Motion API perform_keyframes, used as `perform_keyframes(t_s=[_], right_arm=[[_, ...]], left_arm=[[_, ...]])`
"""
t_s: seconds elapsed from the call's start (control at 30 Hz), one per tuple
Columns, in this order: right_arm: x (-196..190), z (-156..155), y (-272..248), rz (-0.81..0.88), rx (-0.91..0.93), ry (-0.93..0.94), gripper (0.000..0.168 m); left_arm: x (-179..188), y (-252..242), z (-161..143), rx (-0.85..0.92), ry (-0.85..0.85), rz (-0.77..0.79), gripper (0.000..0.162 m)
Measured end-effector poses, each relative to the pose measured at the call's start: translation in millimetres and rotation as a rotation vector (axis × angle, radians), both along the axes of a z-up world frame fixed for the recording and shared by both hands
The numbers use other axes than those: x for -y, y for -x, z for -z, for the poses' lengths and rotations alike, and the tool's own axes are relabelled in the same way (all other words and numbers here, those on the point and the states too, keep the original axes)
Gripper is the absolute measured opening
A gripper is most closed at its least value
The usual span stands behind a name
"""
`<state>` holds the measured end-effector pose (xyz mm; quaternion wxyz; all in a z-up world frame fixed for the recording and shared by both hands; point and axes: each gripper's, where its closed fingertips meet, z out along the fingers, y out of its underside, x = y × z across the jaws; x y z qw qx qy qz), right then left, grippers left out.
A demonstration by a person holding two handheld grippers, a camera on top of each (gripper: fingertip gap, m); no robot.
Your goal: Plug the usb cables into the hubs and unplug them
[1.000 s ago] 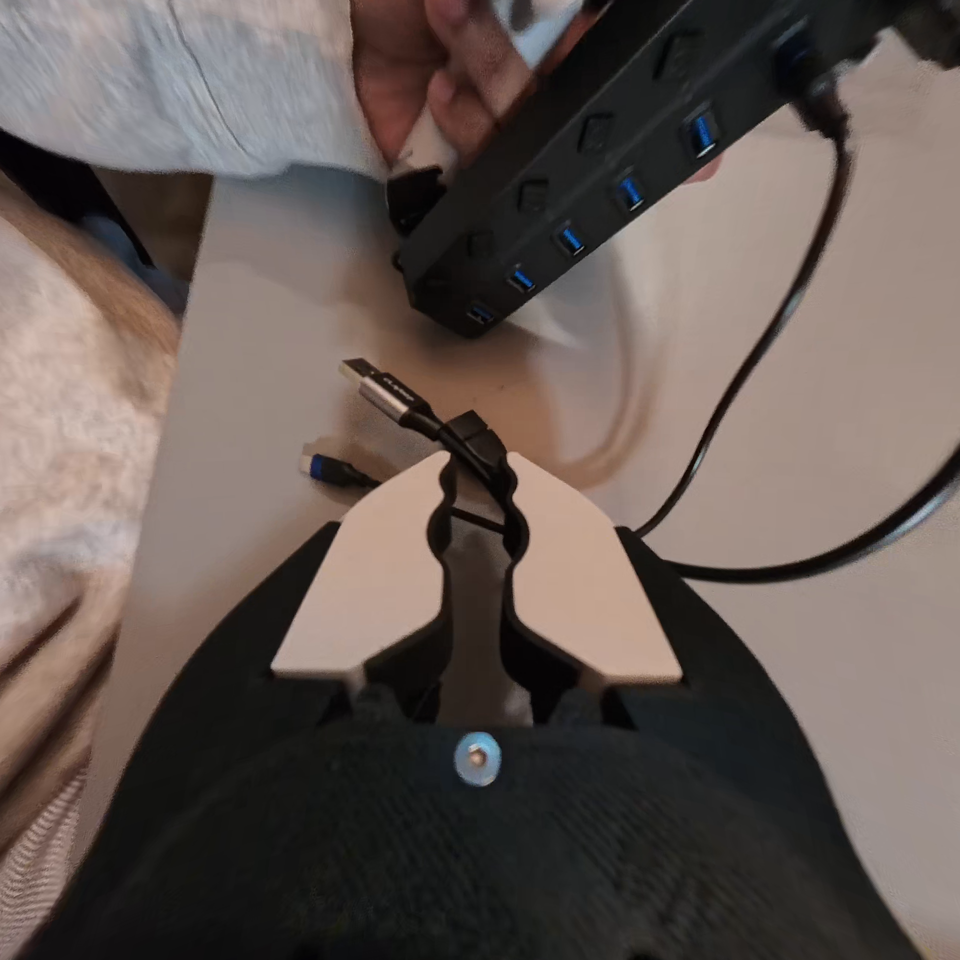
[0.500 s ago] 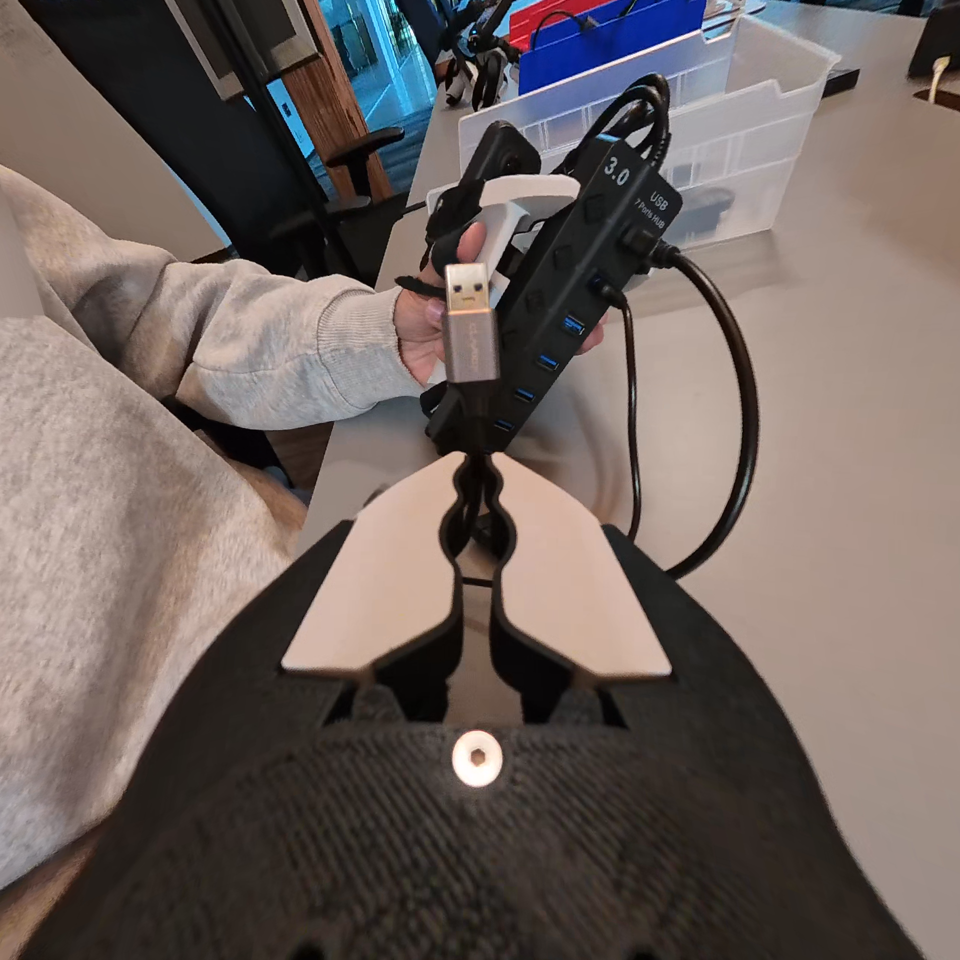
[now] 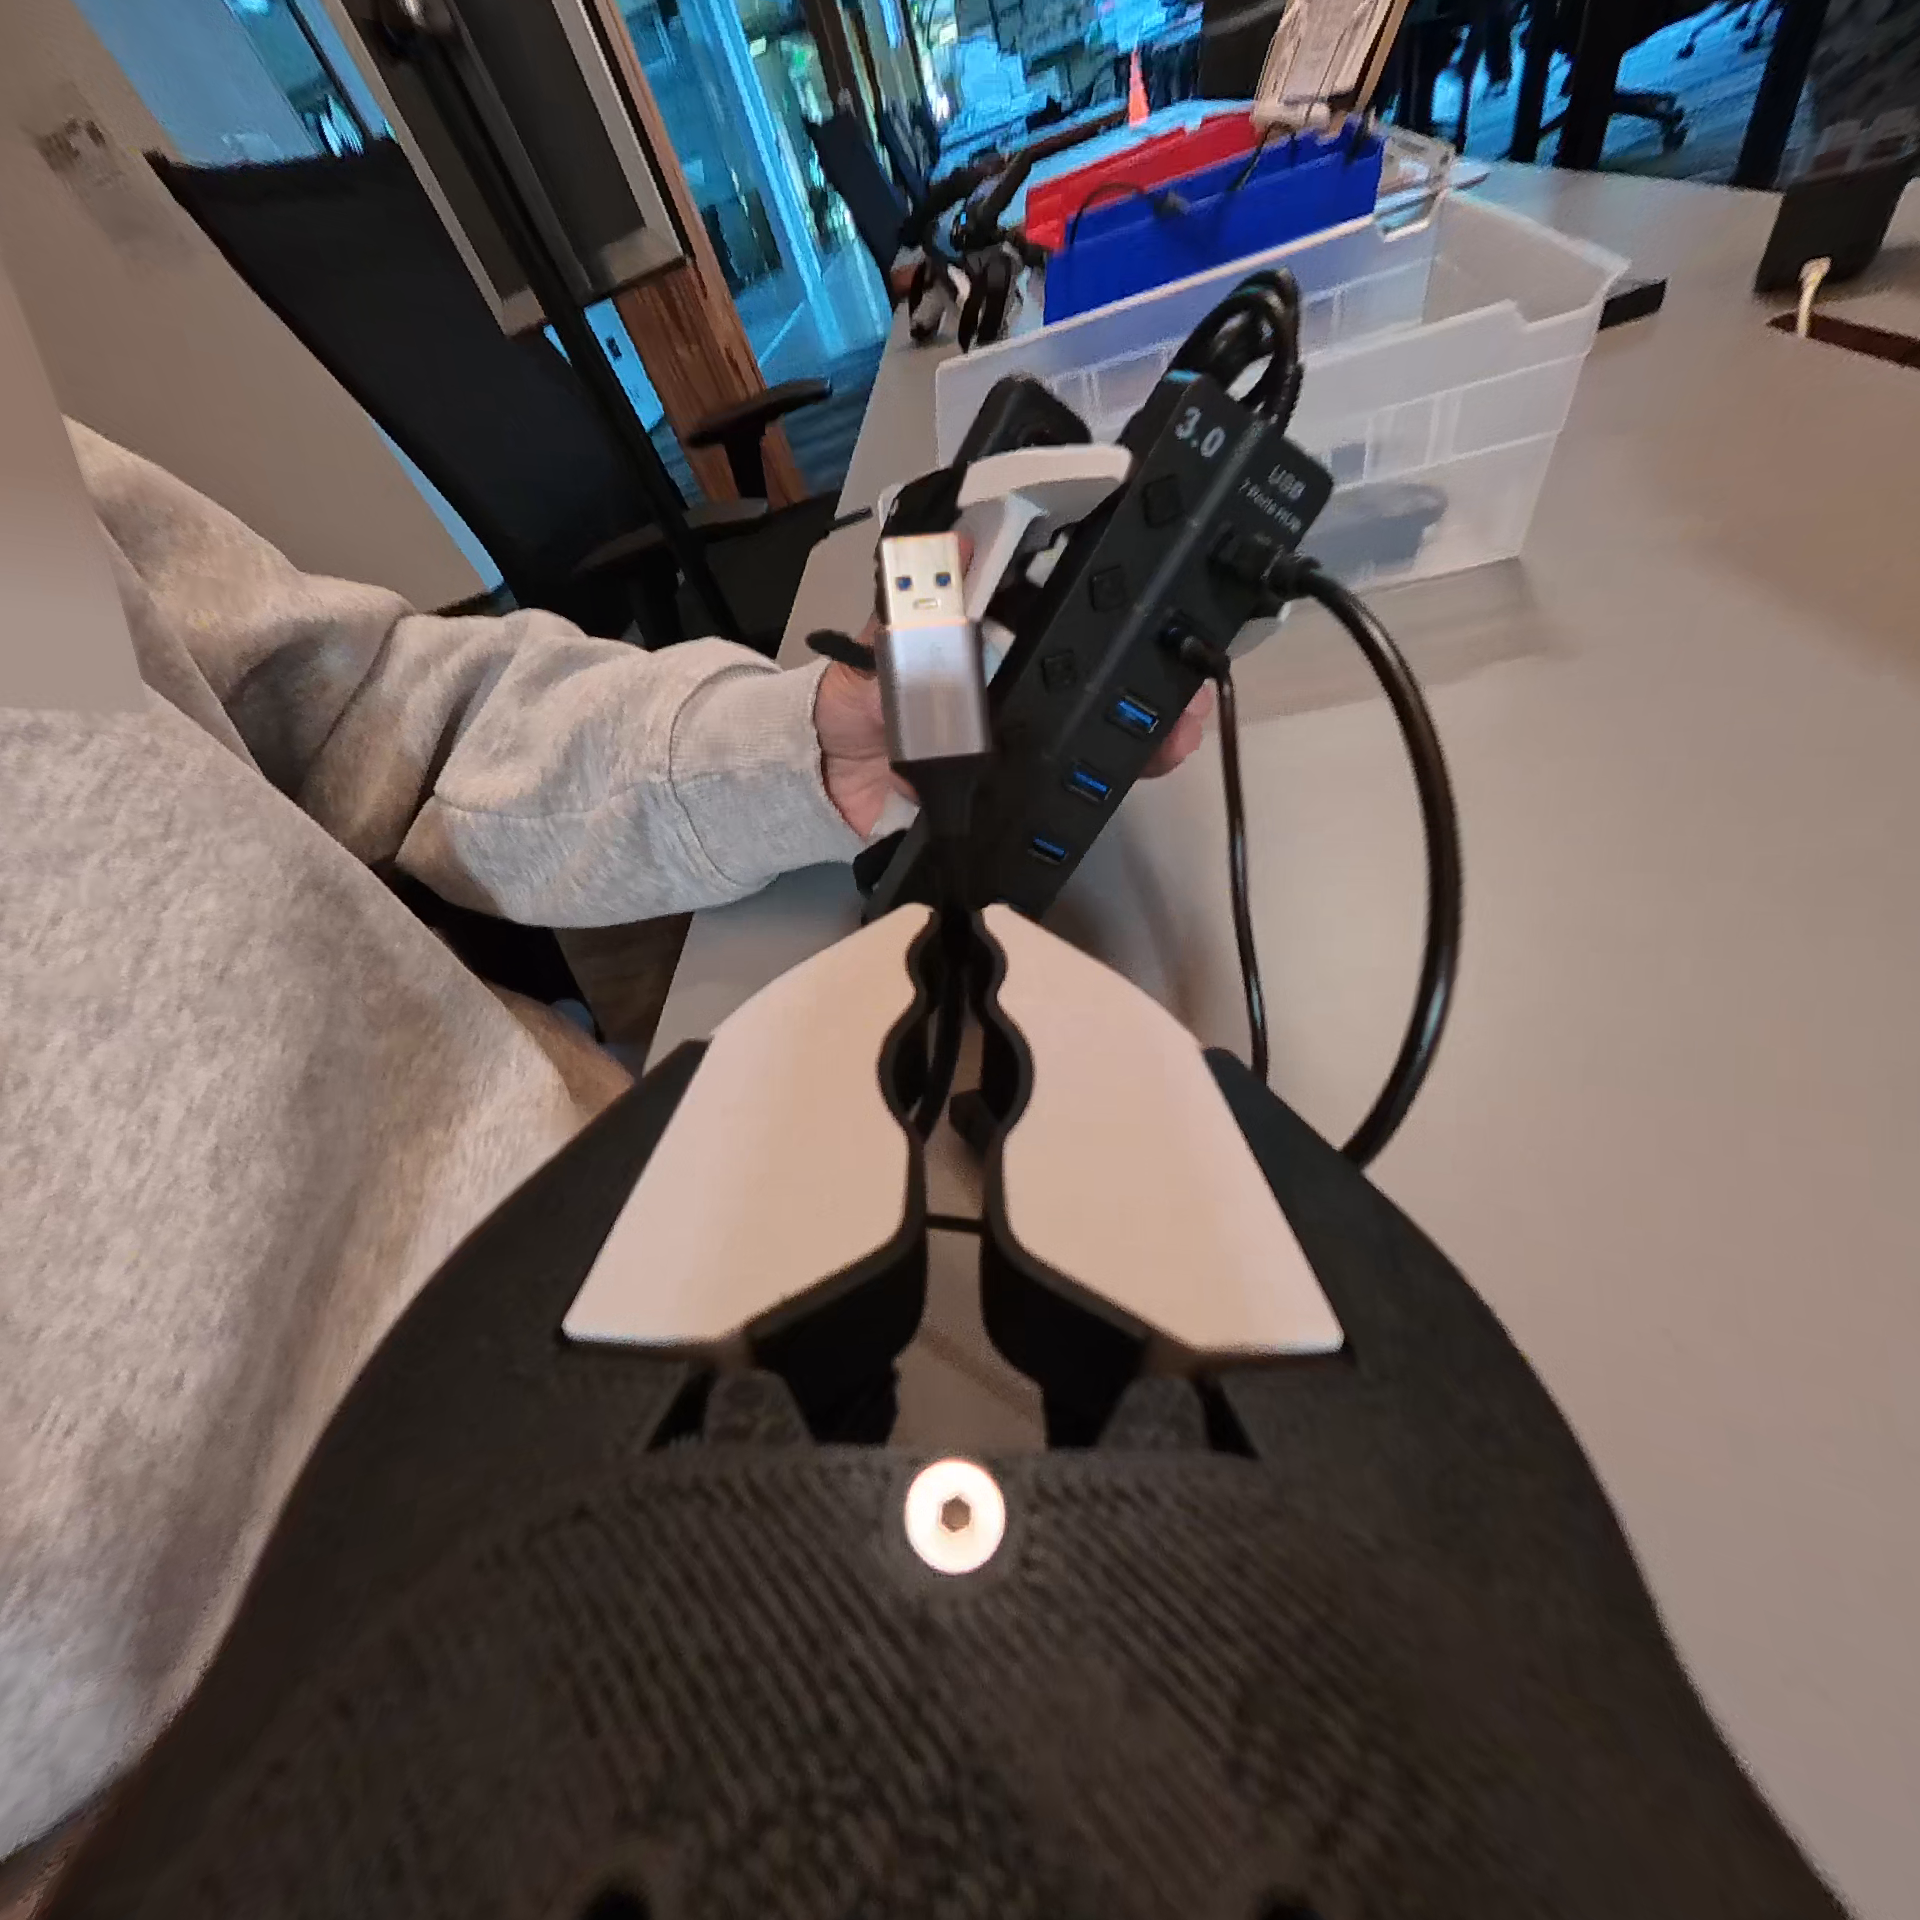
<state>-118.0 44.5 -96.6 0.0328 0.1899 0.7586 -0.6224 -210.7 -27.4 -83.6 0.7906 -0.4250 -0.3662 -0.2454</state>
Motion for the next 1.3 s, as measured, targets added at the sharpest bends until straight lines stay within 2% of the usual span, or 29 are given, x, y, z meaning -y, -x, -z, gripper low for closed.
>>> perform_keyframes(t_s=[0.1,0.23,0.57,0.73,1.17,1.3], right_arm=[[-2.2,-3.3,6.2,0.046,0.013,0.035,0.004],[-2.0,-0.4,8.7,0.082,0.005,-0.043,0.004],[12.2,16.9,-3.9,0.069,0.121,-0.262,0.004],[14.2,25.5,-5.0,0.074,0.127,-0.297,0.004],[6.8,23.9,0.5,0.1,0.128,-0.24,0.004],[-3.3,8.8,4.2,0.102,0.154,-0.124,0.004]], left_arm=[[1.9,-3.3,-6.8,-0.021,-0.045,0.021,0.053],[1.4,-8.7,-13.4,-0.046,-0.084,0.057,0.055],[-11.3,-25.8,-18.8,-0.148,-0.046,0.112,0.055],[-15.6,-29.9,-18.0,-0.171,-0.019,0.121,0.055],[-7.9,-17.9,-15.0,-0.134,-0.014,0.049,0.055],[-1.2,-9.1,-12.6,-0.118,-0.002,-0.01,0.055]])
